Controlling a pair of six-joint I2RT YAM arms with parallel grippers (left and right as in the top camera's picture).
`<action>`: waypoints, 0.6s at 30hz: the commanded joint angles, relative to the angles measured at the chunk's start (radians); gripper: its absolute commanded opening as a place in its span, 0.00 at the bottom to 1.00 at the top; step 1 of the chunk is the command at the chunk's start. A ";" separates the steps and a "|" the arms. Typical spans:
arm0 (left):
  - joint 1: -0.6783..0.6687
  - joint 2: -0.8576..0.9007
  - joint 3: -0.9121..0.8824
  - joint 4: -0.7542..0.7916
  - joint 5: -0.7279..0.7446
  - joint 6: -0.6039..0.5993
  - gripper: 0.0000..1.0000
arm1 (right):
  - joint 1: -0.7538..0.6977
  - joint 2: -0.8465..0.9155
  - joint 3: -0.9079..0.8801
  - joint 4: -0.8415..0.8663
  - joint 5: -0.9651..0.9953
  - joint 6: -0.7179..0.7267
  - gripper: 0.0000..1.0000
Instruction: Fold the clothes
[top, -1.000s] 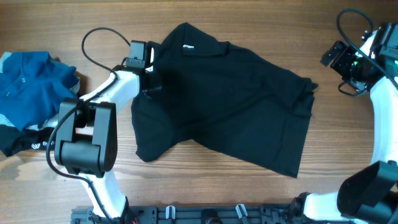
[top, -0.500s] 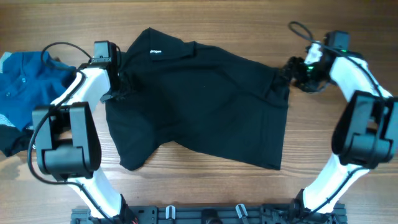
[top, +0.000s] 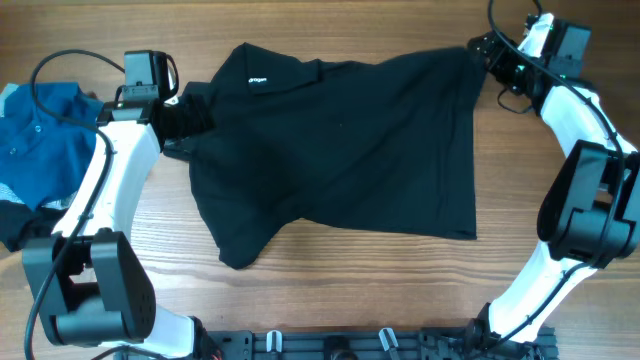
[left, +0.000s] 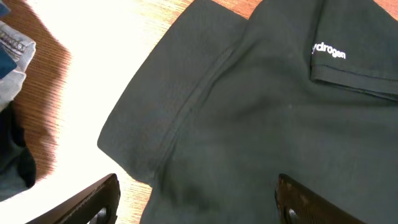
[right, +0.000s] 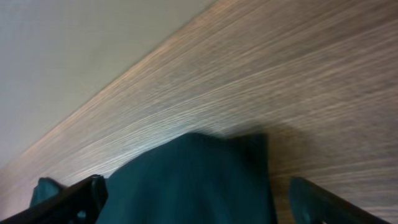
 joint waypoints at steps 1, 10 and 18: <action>0.002 -0.003 0.003 -0.011 0.012 -0.004 0.86 | -0.058 -0.023 0.009 -0.172 0.013 0.008 1.00; 0.002 -0.011 0.003 -0.097 0.011 0.019 0.84 | -0.113 -0.071 -0.002 -0.967 0.107 -0.145 0.56; 0.002 -0.139 0.003 -0.201 0.011 0.018 0.89 | -0.019 -0.071 -0.259 -1.060 0.191 -0.171 0.62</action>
